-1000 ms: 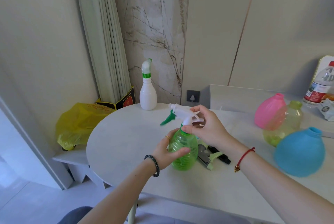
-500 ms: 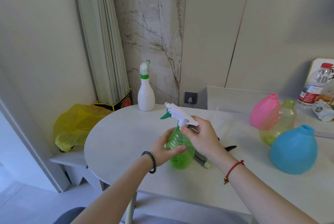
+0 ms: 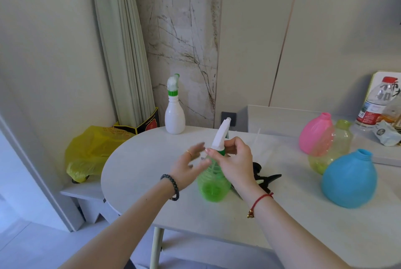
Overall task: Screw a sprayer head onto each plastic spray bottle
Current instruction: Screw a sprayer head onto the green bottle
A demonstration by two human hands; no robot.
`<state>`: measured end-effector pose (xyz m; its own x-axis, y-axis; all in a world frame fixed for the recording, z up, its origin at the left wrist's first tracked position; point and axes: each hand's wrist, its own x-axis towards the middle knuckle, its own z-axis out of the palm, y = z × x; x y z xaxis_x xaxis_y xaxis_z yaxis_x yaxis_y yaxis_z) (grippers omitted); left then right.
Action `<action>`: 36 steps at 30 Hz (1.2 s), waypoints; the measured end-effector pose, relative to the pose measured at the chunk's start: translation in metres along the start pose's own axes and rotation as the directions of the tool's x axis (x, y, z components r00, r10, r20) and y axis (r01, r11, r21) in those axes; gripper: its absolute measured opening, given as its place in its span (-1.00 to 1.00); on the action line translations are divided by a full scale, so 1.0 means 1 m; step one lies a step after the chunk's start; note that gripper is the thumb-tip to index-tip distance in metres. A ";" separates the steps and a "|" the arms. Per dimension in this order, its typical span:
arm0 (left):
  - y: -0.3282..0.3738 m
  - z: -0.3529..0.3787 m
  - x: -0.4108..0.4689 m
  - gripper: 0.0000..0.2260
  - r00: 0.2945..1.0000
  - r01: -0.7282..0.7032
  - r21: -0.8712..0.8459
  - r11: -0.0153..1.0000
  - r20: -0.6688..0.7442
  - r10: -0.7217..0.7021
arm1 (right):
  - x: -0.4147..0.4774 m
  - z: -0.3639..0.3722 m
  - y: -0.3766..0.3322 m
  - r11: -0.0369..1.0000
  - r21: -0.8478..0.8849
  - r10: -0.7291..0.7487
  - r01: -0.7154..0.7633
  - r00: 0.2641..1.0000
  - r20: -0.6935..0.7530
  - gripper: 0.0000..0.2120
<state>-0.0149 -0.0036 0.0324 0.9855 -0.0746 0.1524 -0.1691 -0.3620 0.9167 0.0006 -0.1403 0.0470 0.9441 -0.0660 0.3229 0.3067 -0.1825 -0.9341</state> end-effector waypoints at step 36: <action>0.084 -0.018 0.021 -0.79 0.997 -0.070 0.013 0.997 0.024 0.070 | -0.008 -0.003 0.011 0.985 0.160 0.027 -0.069 0.967 0.252 -0.77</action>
<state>-0.0079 -0.0189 0.1197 0.9707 -0.1217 0.2070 -0.2378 -0.3679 0.8989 -0.0039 -0.1444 0.0343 0.9519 0.1785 0.2488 0.2561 -0.0185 -0.9665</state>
